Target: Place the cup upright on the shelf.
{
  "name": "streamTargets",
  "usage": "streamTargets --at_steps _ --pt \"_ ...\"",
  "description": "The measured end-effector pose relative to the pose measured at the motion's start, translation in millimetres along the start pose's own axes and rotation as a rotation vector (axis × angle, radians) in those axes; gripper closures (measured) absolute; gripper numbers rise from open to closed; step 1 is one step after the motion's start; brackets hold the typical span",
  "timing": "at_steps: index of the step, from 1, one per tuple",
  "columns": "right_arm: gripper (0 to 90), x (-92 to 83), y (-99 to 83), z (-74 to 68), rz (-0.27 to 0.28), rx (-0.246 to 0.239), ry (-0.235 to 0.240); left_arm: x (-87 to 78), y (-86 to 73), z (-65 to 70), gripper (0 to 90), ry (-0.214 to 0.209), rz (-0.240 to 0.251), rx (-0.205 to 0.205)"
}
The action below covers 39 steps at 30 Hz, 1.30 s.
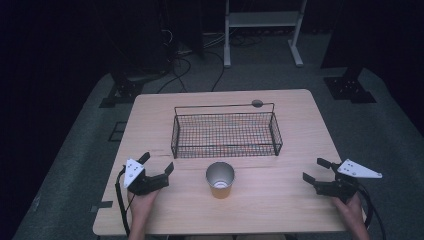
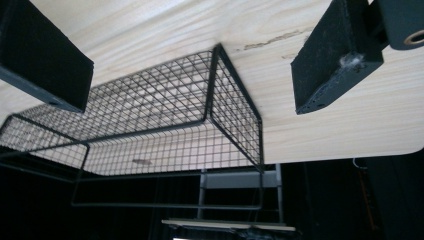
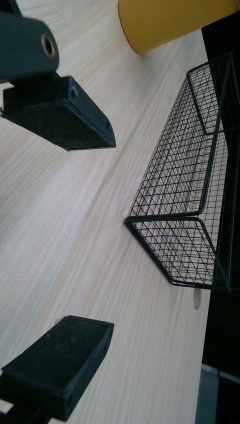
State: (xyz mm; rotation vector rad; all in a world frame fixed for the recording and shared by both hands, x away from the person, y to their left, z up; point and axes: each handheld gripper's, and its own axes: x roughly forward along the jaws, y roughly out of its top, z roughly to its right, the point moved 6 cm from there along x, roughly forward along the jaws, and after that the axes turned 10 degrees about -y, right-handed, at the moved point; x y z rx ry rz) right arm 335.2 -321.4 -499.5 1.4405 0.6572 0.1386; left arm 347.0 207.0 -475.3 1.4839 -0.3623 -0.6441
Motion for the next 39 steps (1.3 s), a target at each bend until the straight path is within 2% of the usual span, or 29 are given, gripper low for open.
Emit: streamTargets --at_steps 4,7,19,30,39 --pt "13.3 0.0 -0.1 0.4 -0.002 0.004 -0.006 2.7 -2.2 5.5 2.6 -0.006 -0.029 0.028" --pt "13.3 0.2 0.0 1.2 -0.003 0.014 -0.013 4.9 -2.5 8.1 2.6 -0.024 -0.029 0.029" --pt "13.3 1.1 -0.1 0.8 -0.009 0.006 -0.024 7.3 1.3 15.5 2.6 -0.048 -0.012 0.028" --pt "13.3 1.7 -0.1 0.7 -0.014 0.009 -0.024 8.8 2.9 32.8 2.6 -0.12 -0.028 0.063" --pt "13.3 2.0 -0.1 0.9 -0.015 0.01 -0.023 5.0 1.4 41.9 2.1 -0.163 -0.034 0.061"
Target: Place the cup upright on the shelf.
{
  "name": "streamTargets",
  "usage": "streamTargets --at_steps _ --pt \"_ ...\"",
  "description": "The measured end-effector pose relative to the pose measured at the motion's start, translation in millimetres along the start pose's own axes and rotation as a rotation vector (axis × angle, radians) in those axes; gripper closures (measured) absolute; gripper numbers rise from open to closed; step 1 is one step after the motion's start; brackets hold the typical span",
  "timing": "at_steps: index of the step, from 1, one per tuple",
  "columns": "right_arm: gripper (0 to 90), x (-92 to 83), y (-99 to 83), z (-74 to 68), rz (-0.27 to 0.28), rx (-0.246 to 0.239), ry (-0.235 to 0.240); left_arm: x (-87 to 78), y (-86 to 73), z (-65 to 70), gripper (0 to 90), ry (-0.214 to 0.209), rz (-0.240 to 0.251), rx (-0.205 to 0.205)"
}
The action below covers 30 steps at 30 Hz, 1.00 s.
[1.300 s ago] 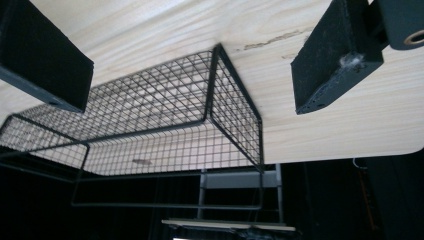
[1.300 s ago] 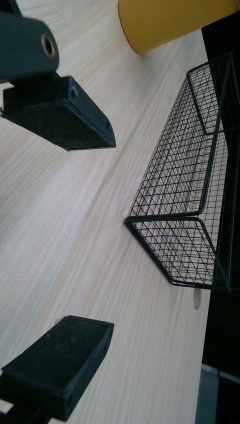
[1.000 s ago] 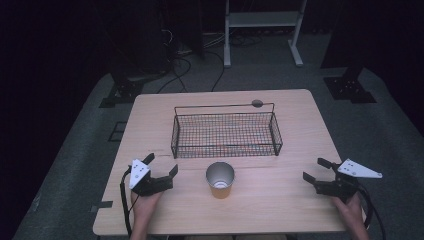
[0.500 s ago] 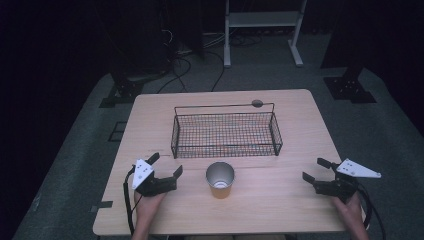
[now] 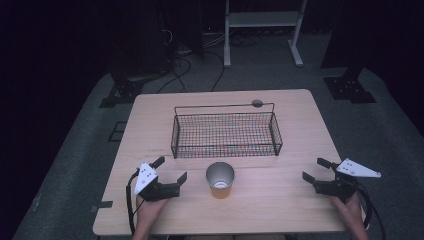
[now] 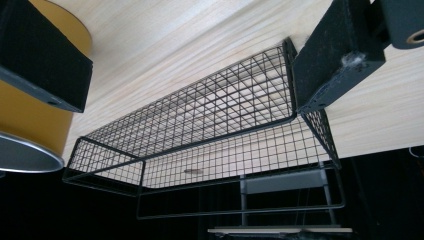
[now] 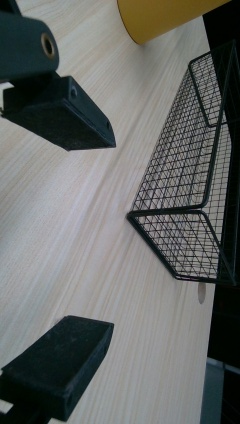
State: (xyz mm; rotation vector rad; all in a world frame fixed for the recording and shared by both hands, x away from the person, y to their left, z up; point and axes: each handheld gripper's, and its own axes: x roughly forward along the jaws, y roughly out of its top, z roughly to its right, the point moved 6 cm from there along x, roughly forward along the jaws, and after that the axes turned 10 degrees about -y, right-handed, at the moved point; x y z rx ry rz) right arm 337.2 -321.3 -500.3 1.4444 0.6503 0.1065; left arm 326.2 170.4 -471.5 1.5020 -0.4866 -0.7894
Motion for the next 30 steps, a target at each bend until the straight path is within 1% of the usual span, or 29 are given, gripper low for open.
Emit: streamTargets --at_steps 6,9,15,18,20,21,25,30 --pt "13.2 0.0 0.0 -0.2 0.0 0.0 0.0 -0.2 -0.6 4.7 1.2 -0.011 -0.009 0.012" --pt "13.3 -0.1 0.0 -0.2 0.0 0.0 0.001 -0.2 -0.4 6.4 1.2 -0.015 -0.003 0.01" --pt "13.3 -0.1 0.0 -0.1 0.001 0.0 0.001 -0.4 -0.4 11.5 1.1 -0.032 -0.007 0.022" --pt "13.3 -0.1 0.0 -0.3 0.0 -0.001 0.001 -0.7 0.3 14.3 1.1 -0.04 -0.002 0.02" --pt "13.2 -0.1 0.0 -0.2 0.0 0.001 0.002 -0.9 0.8 16.5 1.1 -0.047 -0.001 0.027" --pt "13.3 -0.2 0.1 0.0 0.001 0.001 0.002 -1.3 1.1 18.5 1.1 -0.053 -0.003 0.037" --pt "13.2 -0.1 0.0 -0.3 0.001 -0.001 0.002 -1.2 1.0 21.4 1.1 -0.063 -0.001 0.034" --pt "13.3 -0.3 0.0 0.1 0.001 0.002 0.003 -0.6 0.7 26.2 1.2 -0.073 -0.001 0.044"
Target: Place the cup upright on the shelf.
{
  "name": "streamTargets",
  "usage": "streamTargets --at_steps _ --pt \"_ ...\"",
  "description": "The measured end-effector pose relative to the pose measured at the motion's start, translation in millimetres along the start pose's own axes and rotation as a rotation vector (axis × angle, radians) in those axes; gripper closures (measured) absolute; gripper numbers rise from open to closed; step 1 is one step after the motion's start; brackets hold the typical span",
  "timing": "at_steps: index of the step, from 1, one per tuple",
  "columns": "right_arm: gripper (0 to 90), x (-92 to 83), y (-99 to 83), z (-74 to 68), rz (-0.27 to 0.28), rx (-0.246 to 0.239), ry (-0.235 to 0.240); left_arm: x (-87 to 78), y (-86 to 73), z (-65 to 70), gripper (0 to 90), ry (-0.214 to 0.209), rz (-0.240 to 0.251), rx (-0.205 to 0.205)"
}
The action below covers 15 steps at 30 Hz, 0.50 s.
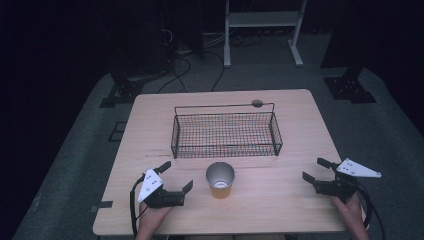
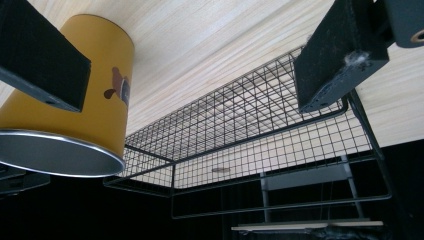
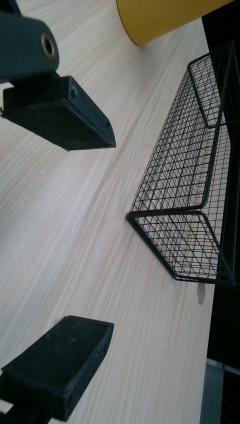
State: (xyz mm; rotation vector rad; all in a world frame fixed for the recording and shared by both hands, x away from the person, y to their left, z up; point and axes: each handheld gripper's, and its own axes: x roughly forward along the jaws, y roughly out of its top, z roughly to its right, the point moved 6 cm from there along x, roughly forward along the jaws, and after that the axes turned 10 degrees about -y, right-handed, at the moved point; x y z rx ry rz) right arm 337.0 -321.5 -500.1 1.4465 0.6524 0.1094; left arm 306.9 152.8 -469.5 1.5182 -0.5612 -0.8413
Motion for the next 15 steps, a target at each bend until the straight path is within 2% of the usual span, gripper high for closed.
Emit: streamTargets --at_steps 7,9,15 --pt "13.3 0.0 0.0 0.0 0.0 -0.001 0.0 1.6 -1.3 4.6 1.1 -0.021 0.002 0.004" --pt "13.3 0.0 0.0 -0.2 0.0 0.0 0.001 2.8 -2.5 8.9 1.1 -0.046 -0.003 0.012" --pt "13.3 -0.1 0.0 -0.1 0.001 -0.001 0.001 5.9 -2.8 15.5 0.0 -0.077 0.003 0.018"
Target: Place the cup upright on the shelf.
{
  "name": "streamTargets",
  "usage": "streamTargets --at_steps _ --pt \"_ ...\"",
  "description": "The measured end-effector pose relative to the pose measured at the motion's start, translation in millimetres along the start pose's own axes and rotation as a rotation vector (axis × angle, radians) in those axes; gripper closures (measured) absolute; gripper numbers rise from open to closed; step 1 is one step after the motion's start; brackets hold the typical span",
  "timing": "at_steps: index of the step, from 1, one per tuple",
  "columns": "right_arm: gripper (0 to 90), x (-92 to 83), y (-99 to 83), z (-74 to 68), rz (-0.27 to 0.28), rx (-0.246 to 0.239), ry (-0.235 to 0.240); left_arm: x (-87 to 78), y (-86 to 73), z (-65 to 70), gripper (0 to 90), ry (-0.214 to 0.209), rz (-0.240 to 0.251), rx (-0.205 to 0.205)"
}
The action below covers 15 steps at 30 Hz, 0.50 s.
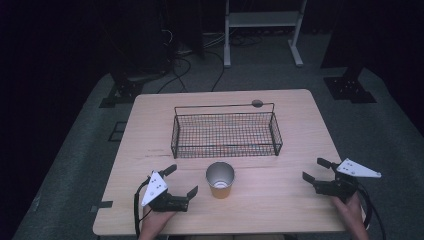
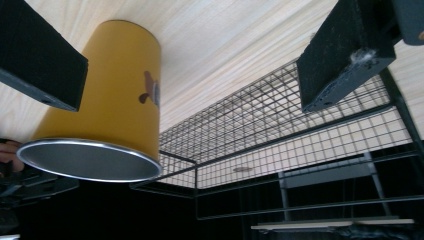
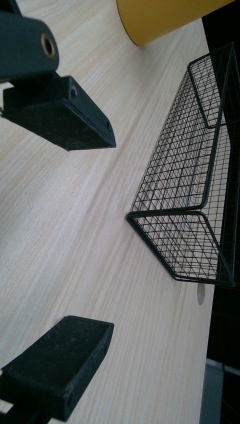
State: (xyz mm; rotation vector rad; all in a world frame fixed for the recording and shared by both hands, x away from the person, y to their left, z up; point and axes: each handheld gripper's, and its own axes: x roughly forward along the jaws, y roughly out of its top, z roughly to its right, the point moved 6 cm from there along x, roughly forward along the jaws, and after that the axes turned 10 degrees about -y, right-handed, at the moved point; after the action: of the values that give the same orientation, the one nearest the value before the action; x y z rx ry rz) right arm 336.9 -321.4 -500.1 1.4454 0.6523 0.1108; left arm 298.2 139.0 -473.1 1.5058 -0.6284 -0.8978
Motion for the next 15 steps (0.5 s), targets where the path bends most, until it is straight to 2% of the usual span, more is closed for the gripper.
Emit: streamTargets --at_steps 4,15 --pt "13.3 -0.1 0.0 0.0 0.0 0.001 0.001 1.4 0.1 1.8 0.0 -0.01 -0.002 0.006" --pt "13.2 0.0 0.0 0.1 0.0 0.003 0.0 9.6 0.7 17.5 0.0 -0.077 -0.012 0.035"
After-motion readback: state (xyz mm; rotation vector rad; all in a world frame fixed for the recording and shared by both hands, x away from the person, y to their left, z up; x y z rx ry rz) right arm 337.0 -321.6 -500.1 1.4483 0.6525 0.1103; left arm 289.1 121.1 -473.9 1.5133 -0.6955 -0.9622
